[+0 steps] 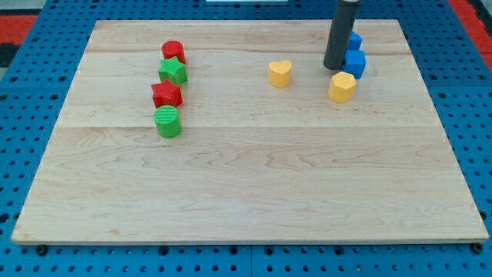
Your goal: Move the yellow heart to the bottom right of the yellow hexagon
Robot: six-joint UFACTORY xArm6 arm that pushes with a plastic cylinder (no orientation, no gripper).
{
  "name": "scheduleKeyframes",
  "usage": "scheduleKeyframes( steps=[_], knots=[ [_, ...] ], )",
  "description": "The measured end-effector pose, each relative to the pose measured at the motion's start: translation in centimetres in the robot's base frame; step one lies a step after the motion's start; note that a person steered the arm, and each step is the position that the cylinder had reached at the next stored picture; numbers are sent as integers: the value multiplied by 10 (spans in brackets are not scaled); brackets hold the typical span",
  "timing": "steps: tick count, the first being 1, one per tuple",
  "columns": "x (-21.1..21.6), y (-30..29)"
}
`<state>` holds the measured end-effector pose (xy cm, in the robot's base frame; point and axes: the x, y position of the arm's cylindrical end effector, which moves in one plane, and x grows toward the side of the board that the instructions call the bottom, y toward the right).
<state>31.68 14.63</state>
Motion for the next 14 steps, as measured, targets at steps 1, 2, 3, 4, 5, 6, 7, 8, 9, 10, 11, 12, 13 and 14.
scheduleKeyframes(
  steps=[1,2,3,4,5,6,7,8,9,10,11,12,13,14],
  knots=[
    [5,-10],
    [4,-50],
    [-20,-75],
    [-26,-91],
    [-8,-87],
    [13,-78],
    [37,-76],
    [48,-105],
    [48,-124],
    [54,-141],
    [65,-151],
    [79,-140],
    [105,-144],
    [125,-152]
  ],
)
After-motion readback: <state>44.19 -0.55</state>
